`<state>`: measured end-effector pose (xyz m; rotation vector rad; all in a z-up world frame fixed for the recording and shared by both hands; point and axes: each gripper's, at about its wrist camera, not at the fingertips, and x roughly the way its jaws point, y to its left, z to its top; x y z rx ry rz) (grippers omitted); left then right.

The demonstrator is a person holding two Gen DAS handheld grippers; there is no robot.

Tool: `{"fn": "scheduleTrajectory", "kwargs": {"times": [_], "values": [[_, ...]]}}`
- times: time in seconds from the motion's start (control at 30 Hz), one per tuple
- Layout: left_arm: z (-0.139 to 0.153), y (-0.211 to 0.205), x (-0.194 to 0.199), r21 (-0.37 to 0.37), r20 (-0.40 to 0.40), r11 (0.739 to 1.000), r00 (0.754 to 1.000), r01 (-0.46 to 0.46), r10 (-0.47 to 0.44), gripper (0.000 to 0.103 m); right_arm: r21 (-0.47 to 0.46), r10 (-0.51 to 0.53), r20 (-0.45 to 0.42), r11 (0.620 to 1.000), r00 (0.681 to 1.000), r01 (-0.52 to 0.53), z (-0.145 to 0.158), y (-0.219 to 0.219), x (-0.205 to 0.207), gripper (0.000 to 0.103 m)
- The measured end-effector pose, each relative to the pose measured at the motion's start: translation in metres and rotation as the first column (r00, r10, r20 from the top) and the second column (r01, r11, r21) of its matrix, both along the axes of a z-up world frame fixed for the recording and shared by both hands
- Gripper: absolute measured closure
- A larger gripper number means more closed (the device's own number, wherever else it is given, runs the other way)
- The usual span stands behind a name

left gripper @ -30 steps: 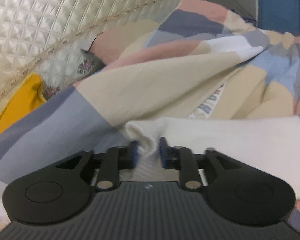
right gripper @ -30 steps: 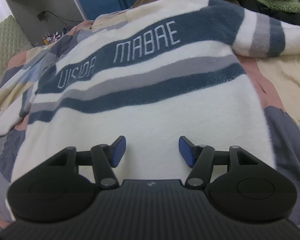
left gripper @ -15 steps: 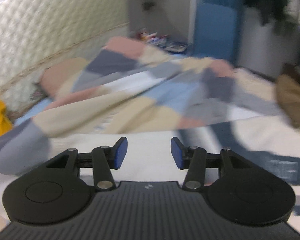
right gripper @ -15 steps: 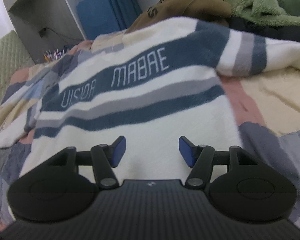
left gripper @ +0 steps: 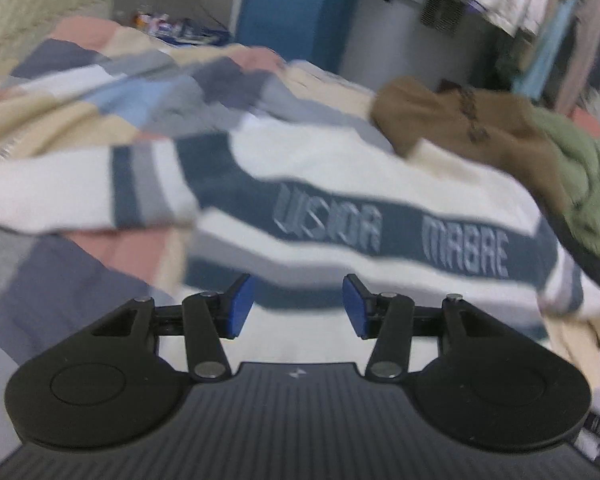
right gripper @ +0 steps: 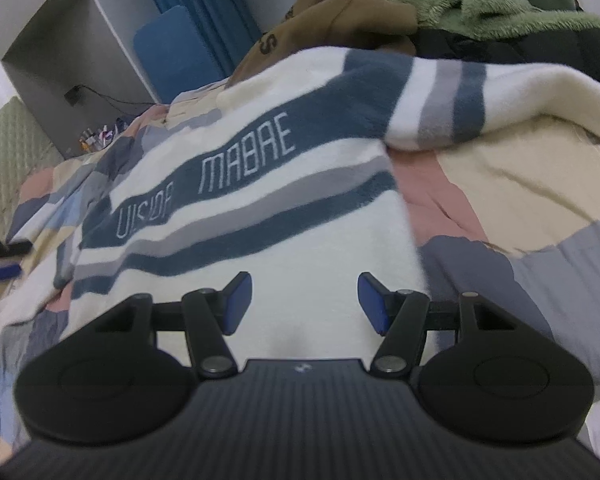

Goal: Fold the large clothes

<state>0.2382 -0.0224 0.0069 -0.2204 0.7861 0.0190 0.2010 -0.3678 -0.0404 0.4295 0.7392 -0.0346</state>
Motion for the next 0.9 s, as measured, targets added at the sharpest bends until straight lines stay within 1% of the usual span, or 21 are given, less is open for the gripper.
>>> {"fn": "scheduleTrajectory", "kwargs": {"times": [0.13, 0.23, 0.37, 0.4, 0.43, 0.47, 0.53, 0.6, 0.63, 0.7, 0.77, 0.83, 0.9], "values": [[-0.032, -0.017, -0.014, -0.023, 0.001, 0.998, 0.999, 0.054, -0.054, 0.048, 0.011, -0.027, 0.003, 1.000, 1.000, 0.027, 0.002, -0.010, 0.000, 0.042], [-0.054, -0.025, -0.020, 0.017, -0.005, 0.995, 0.996, 0.094, -0.094, 0.048, 0.033, -0.062, 0.008, 0.998, 0.998, 0.062, 0.009, -0.028, -0.001, 0.042], [-0.073, -0.023, -0.016, -0.021, -0.035, 0.990, 0.990, 0.139, -0.140, 0.048, 0.057, -0.142, 0.014, 0.988, 0.990, 0.141, 0.024, -0.071, -0.003, 0.040], [-0.074, -0.023, -0.015, -0.028, -0.034, 0.989, 0.989, 0.145, -0.146, 0.048, 0.063, -0.160, 0.017, 0.985, 0.987, 0.159, 0.028, -0.082, -0.003, 0.033], [-0.075, -0.023, -0.015, -0.041, -0.030, 0.988, 0.988, 0.149, -0.151, 0.048, 0.069, -0.180, 0.026, 0.982, 0.983, 0.178, 0.032, -0.094, -0.004, 0.027], [-0.076, -0.023, -0.014, -0.061, -0.027, 0.986, 0.987, 0.157, -0.159, 0.048, 0.076, -0.211, 0.034, 0.975, 0.977, 0.208, 0.034, -0.109, -0.004, 0.019], [-0.078, -0.023, -0.012, -0.080, -0.026, 0.983, 0.985, 0.167, -0.169, 0.048, 0.107, -0.264, 0.027, 0.960, 0.964, 0.260, 0.034, -0.135, -0.004, 0.018], [-0.082, -0.022, -0.008, -0.083, -0.034, 0.982, 0.985, 0.168, -0.171, 0.048, 0.188, -0.319, 0.006, 0.931, 0.948, 0.313, 0.026, -0.171, -0.005, 0.018], [-0.084, -0.021, -0.007, -0.086, -0.040, 0.982, 0.985, 0.165, -0.169, 0.048, 0.222, -0.357, -0.006, 0.911, 0.934, 0.349, 0.020, -0.190, -0.007, 0.018], [-0.086, -0.018, -0.004, -0.104, -0.051, 0.982, 0.986, 0.156, -0.162, 0.048, 0.262, -0.429, -0.020, 0.869, 0.903, 0.419, 0.007, -0.221, -0.012, 0.018], [-0.086, -0.015, -0.001, -0.126, -0.053, 0.982, 0.987, 0.142, -0.150, 0.048, 0.302, -0.512, -0.038, 0.812, 0.858, 0.499, -0.012, -0.251, -0.019, 0.018], [-0.086, -0.013, 0.002, -0.143, -0.053, 0.981, 0.989, 0.130, -0.139, 0.048, 0.324, -0.568, -0.055, 0.768, 0.821, 0.553, -0.031, -0.273, -0.022, 0.018], [-0.087, -0.013, 0.004, -0.144, -0.053, 0.982, 0.990, 0.122, -0.131, 0.048, 0.338, -0.622, -0.075, 0.719, 0.779, 0.607, -0.053, -0.293, -0.024, 0.020]]}}
